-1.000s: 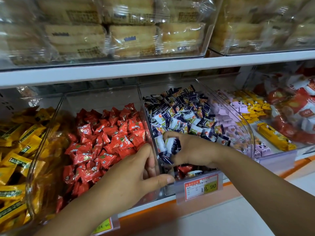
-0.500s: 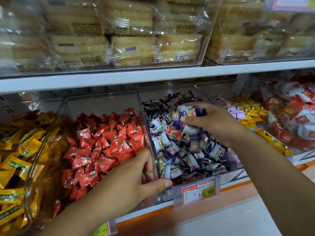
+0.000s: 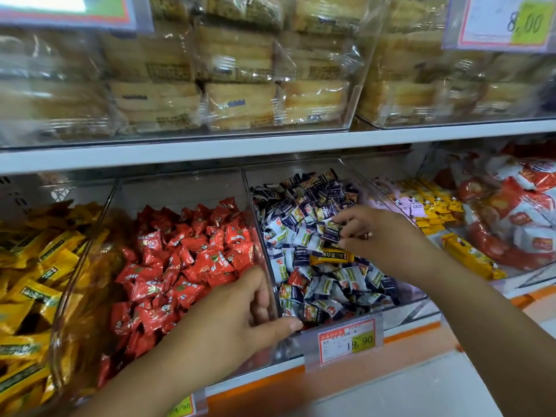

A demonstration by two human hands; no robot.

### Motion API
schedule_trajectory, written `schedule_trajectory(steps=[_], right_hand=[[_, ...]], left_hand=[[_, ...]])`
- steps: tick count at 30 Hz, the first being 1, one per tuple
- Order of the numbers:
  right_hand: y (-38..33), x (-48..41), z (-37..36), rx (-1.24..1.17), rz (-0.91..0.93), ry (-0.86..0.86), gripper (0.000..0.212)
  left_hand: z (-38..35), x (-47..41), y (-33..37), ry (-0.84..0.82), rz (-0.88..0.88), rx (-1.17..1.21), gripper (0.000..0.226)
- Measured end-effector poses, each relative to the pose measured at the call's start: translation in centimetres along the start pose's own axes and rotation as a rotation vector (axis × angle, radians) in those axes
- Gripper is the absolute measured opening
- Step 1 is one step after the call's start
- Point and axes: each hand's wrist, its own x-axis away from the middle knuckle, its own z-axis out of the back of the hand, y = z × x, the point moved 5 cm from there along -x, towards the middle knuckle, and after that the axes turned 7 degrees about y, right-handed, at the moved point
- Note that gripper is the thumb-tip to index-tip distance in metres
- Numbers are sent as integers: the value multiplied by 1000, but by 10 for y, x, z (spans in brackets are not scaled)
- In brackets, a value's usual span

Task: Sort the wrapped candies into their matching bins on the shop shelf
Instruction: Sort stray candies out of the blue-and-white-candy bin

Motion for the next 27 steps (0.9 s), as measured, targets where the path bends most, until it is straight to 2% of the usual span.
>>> schedule_trajectory(steps=[5,8,10,13,16,20,24,27], right_hand=[[0,2,-20,390,95,-64,32],[-1,1,-20,415,105,-68,21],[-5,3,-9,338,101,-61,17],[-12,9,10,45,40,-60,14],[-34,20,13,-181,99,-108,20],[-63,33,-5,-311,202,-150,23],[-75,35,-11,-496,214,-189,26],[-75,33,-11,-556,205,-265,34]], left_hand=[[2,0,0,30,-26,3,50],[5,0,-1,100,-62,66,43],[7,0,1,150,-91,113,36],[15,1,5,296,-133,171,29],[22,1,10,399,-169,169,26],[21,-3,21,426,-280,4,56],[24,-6,24,447,-338,-24,35],[29,-4,21,486,-344,-57,33]])
